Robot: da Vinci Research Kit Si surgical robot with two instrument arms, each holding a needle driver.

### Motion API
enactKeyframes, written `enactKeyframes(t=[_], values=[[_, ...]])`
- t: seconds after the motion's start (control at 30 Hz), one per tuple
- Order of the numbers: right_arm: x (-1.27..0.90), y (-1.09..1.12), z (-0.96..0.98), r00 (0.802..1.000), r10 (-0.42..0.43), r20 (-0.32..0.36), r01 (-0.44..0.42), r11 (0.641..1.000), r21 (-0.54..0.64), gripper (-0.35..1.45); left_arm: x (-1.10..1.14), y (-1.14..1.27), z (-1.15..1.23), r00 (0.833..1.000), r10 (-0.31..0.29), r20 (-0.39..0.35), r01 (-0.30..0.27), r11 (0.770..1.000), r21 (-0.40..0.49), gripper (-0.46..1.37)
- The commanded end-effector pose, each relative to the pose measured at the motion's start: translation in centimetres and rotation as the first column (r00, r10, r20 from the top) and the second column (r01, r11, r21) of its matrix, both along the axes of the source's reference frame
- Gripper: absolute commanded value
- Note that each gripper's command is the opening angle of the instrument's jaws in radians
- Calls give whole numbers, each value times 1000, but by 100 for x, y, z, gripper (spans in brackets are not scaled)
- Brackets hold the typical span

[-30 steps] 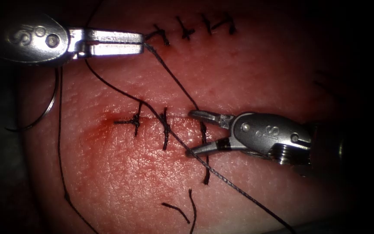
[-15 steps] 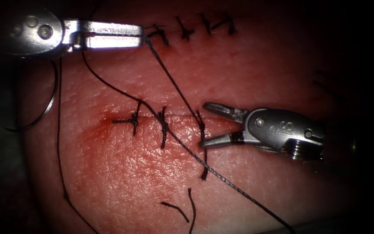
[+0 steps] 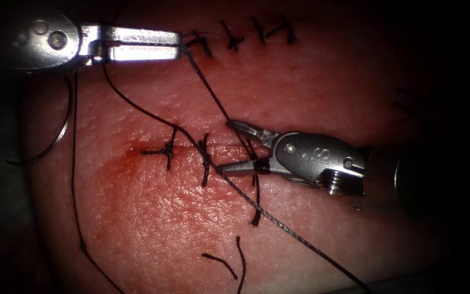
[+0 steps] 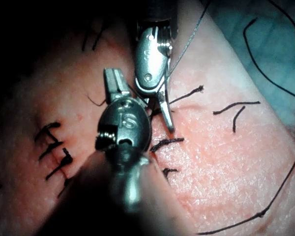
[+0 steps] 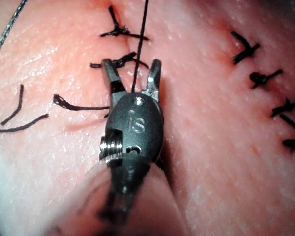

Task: Wound Closure
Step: Snip suture with right jaws

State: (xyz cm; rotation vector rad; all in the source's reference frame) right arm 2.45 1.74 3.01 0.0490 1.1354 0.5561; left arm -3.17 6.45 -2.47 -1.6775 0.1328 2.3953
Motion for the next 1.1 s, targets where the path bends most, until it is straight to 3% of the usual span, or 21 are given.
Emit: enactKeyframes(t=[0.03,0.53,0.8,0.9,1.0,1.1], values=[[2,-1,0,1000,5,-1,-5,1000,9,79,0,0,0,1000,7,2,-7,1000,4,-35],[13,-1,11,1000,25,7,-25,1000,7,81,0,0,-2,1000,6,2,-6,1000,6,-35],[14,4,16,999,31,12,-31,1000,5,69,0,1,-3,1000,4,4,-4,1000,7,-35],[16,5,16,999,35,11,-35,999,5,52,0,1,-3,1000,4,4,-4,1000,7,-35],[17,5,16,999,41,5,-41,999,14,-11,0,1,-3,1000,3,3,-3,1000,7,-35],[19,6,16,999,43,2,-43,999,13,-35,-1,1,-3,1000,3,3,-3,1000,7,-35]])
